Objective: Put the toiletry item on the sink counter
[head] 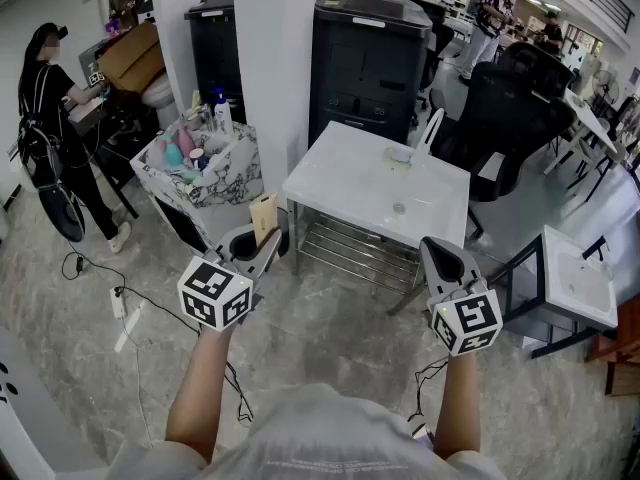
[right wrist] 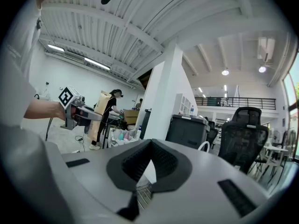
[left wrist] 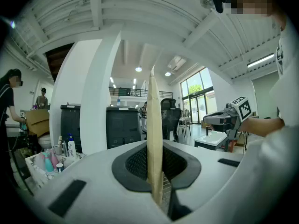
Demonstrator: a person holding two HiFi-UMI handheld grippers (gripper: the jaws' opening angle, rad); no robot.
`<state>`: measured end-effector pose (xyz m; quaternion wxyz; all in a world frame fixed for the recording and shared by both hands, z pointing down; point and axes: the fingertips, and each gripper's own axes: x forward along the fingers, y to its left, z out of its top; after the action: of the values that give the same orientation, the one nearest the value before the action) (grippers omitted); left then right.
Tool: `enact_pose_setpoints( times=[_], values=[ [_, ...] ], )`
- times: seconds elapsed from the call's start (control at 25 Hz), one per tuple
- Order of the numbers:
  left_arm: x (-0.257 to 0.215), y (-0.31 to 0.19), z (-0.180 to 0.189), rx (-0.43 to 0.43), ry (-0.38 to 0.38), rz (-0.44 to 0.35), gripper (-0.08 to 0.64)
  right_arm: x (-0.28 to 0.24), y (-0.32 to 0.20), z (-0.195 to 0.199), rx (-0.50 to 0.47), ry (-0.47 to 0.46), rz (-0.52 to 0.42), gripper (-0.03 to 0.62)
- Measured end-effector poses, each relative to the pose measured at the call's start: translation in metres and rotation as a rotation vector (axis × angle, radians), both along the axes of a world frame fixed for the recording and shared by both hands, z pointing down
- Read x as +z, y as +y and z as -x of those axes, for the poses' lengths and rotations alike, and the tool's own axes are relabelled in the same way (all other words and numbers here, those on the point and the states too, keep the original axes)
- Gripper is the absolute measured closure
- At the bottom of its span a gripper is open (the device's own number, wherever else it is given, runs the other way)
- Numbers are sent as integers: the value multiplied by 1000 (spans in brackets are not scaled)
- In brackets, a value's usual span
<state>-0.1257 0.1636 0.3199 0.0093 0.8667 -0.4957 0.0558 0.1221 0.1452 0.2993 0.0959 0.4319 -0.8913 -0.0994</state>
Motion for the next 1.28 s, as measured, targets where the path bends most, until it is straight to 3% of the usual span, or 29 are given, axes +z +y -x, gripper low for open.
enact_pose_setpoints(
  times=[0.28,0.72,1.28],
  values=[
    [3,-4,-18,1,4,18,531,11,-5,-13,2,53,21,597],
    [24,8,-52,8,-15,78,531,26,3,-62,46,0,51,595],
    [8,17,-82,45,-30,41,531,16,19,-80,64,-16,11,595]
  ],
)
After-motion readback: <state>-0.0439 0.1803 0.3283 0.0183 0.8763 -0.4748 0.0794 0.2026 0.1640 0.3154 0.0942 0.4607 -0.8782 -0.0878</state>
